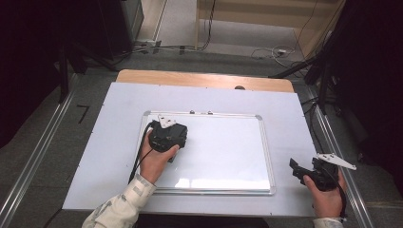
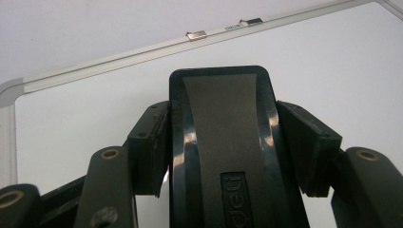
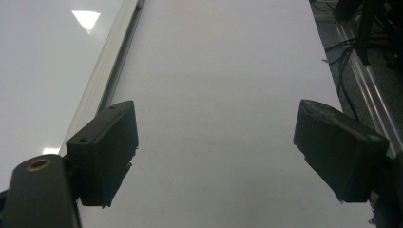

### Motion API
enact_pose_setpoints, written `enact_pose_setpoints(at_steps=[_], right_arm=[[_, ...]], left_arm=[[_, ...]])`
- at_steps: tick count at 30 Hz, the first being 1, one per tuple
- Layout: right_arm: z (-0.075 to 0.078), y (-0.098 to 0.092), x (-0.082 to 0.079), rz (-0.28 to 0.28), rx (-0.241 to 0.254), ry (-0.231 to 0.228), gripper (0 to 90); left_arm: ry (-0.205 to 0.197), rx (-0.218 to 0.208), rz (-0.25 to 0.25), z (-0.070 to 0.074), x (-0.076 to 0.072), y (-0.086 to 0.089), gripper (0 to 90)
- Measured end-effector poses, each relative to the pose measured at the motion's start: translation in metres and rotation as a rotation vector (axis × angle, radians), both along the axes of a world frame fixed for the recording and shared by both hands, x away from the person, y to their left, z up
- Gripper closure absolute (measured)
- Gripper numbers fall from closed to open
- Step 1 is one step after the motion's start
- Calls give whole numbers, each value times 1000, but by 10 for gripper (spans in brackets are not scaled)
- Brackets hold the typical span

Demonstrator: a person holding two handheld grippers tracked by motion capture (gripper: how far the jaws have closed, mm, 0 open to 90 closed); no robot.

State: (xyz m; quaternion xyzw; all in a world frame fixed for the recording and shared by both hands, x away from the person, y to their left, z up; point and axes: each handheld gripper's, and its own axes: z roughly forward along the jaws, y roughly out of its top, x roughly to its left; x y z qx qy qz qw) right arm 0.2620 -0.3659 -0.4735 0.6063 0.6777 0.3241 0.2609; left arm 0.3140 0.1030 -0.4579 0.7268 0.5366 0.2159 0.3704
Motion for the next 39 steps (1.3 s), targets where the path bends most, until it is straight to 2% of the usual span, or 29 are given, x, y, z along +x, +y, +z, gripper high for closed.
enact_pose_setpoints(at_steps=[12,20,26,29,35,39], right_arm=[[0,-1,0,0,-2,-3,134],[0,0,0,-2,-3,0,134],[0,0,0,-2,-5,0,134],[0,0,0,-2,-4,0,134],[0,0,0,-1,-5,0,134],[0,0,0,0,-6,1,134]], left_arm=[[6,-17,66,-1,8,19,398],[8,-16,151,-6,17,33,398],[15,5,229,-10,26,43,398],[23,-2,264,-13,32,47,398],[15,16,306,-15,44,53,399],[25,18,326,-18,51,57,398]])
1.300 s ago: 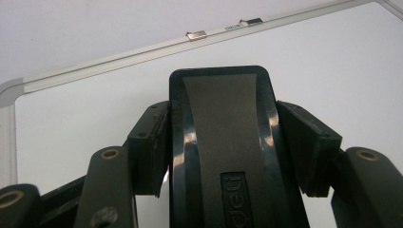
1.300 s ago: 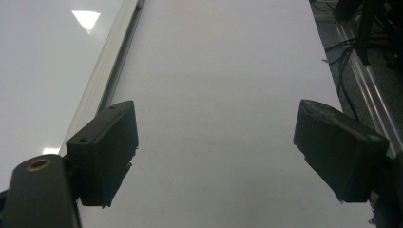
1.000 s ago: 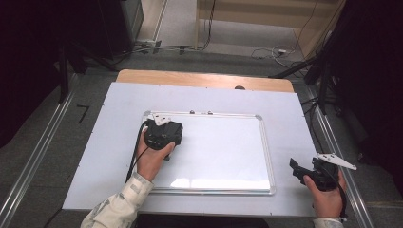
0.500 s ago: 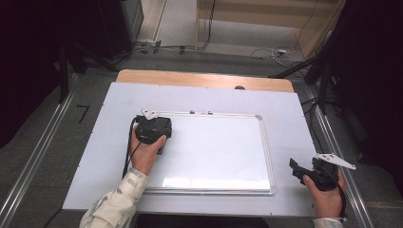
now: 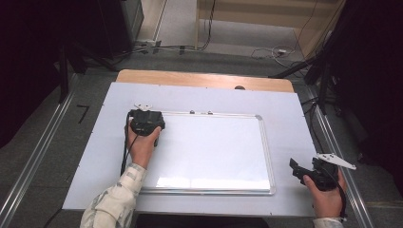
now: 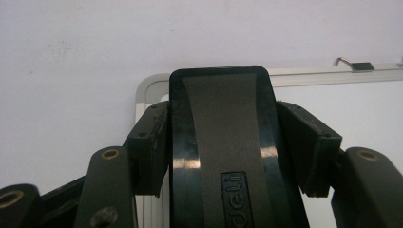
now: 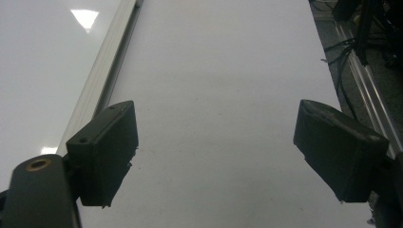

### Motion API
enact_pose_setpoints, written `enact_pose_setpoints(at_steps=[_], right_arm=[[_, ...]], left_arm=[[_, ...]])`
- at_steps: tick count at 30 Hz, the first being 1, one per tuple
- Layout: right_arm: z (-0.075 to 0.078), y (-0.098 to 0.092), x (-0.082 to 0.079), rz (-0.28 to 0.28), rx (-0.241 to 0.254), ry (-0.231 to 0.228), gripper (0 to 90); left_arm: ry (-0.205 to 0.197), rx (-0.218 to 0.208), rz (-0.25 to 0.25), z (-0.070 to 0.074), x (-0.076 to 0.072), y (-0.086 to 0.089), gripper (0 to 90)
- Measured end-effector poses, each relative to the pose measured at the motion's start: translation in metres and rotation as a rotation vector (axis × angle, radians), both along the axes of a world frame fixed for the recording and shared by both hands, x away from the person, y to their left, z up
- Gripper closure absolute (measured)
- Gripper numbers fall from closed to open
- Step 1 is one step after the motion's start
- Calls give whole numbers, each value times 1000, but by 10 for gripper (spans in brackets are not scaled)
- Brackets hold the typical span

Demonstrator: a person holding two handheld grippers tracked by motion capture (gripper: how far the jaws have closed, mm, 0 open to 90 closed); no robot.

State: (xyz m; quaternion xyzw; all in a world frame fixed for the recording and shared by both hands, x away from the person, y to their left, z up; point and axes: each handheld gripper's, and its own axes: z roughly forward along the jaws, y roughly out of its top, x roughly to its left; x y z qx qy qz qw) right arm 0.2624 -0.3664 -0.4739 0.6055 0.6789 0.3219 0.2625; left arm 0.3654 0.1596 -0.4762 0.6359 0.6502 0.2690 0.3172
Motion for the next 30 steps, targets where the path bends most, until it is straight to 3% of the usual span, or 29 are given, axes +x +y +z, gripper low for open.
enact_pose_setpoints(at_steps=[8,13,30], right_arm=[[0,0,0,-1,1,0,134],[0,-1,0,0,1,1,134],[-1,0,0,-2,1,3,134]], left_arm=[[22,9,16,-9,9,5,398],[30,35,18,-12,12,3,397],[15,12,6,-8,10,5,376]])
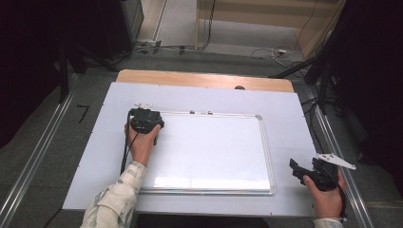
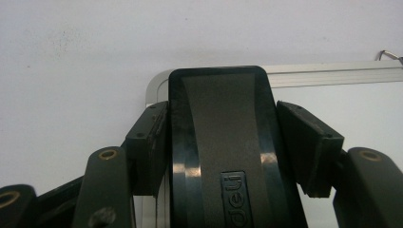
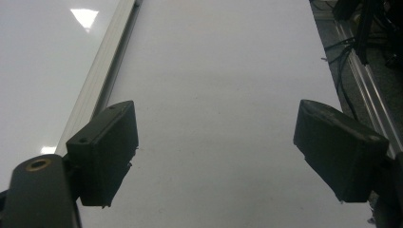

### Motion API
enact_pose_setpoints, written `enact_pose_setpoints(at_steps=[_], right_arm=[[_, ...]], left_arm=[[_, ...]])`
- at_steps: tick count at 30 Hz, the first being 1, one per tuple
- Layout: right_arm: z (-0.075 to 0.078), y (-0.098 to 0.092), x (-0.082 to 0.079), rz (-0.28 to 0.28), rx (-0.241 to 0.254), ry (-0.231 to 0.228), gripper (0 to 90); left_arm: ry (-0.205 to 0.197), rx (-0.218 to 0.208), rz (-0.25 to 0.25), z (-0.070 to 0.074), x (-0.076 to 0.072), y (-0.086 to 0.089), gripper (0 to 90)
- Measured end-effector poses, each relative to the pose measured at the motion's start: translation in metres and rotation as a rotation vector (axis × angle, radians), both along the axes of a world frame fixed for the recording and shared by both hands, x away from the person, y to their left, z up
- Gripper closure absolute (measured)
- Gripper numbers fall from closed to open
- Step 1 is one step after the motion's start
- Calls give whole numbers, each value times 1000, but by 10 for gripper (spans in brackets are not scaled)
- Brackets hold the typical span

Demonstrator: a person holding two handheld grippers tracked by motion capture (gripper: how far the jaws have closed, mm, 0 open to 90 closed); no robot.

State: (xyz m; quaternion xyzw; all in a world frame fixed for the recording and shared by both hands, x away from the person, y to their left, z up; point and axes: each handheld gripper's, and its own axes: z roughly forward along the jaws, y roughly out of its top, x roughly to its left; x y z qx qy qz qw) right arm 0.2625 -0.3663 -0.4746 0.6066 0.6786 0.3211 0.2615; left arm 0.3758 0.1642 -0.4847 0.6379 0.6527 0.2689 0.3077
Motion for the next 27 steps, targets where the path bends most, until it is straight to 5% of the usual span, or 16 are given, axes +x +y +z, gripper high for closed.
enact_pose_setpoints(at_steps=[9,27], right_arm=[[0,1,0,3,-2,-2,134],[1,0,-1,3,0,-5,134]], left_arm=[[-33,-39,-23,15,-12,3,312],[-71,-35,-41,28,-50,23,291]])
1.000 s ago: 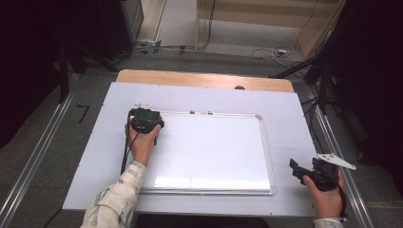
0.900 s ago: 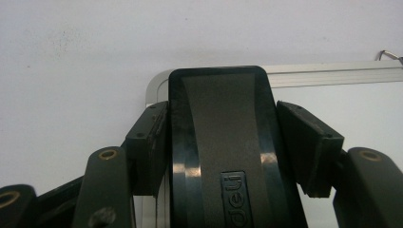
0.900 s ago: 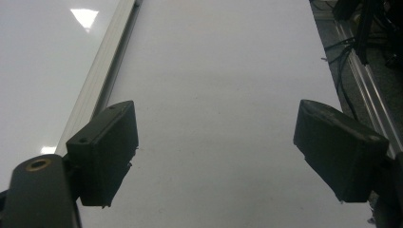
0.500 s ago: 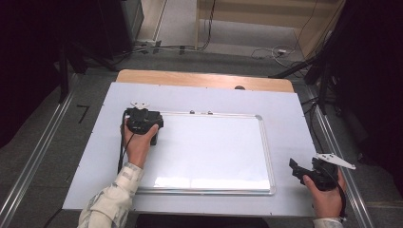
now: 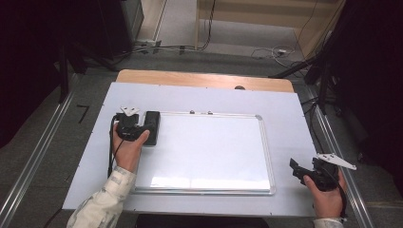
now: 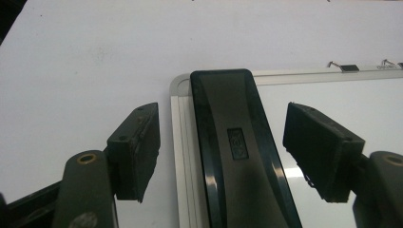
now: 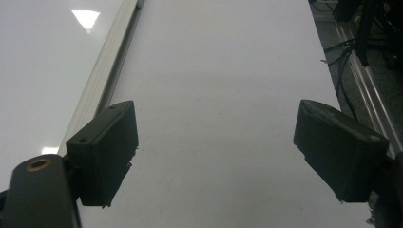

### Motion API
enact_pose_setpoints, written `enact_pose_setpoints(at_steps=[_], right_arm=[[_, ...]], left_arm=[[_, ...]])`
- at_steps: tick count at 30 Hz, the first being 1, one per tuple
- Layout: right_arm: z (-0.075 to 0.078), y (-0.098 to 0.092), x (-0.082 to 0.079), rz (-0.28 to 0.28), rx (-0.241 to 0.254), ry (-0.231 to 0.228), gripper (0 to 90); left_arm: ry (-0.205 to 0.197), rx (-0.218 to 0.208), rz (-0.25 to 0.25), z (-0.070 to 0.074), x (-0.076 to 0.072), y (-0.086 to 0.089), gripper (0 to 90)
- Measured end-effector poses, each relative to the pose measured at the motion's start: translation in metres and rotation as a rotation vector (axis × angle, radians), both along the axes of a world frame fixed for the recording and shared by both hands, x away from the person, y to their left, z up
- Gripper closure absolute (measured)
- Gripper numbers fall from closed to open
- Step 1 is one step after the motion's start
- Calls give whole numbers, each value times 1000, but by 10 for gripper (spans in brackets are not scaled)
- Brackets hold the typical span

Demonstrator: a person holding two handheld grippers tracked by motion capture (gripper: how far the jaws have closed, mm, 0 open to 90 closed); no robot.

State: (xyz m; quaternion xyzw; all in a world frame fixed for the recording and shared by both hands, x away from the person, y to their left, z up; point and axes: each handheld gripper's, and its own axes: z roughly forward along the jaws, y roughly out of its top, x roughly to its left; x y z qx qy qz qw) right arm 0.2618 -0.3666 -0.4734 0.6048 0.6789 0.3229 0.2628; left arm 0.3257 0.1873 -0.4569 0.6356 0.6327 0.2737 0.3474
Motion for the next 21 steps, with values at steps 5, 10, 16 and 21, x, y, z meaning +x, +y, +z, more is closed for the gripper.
enact_pose_setpoints(at_steps=[5,10,16,21], right_arm=[[1,0,0,0,2,0,134],[1,0,-1,0,1,-1,134],[1,0,-1,0,1,-1,134],[1,0,-1,-2,1,-1,134]], left_arm=[[-3,-11,-6,-1,-15,5,287],[-3,-8,-10,-3,-27,10,287],[-5,-4,-12,-5,-37,16,285],[5,0,-3,-10,-46,25,285]])
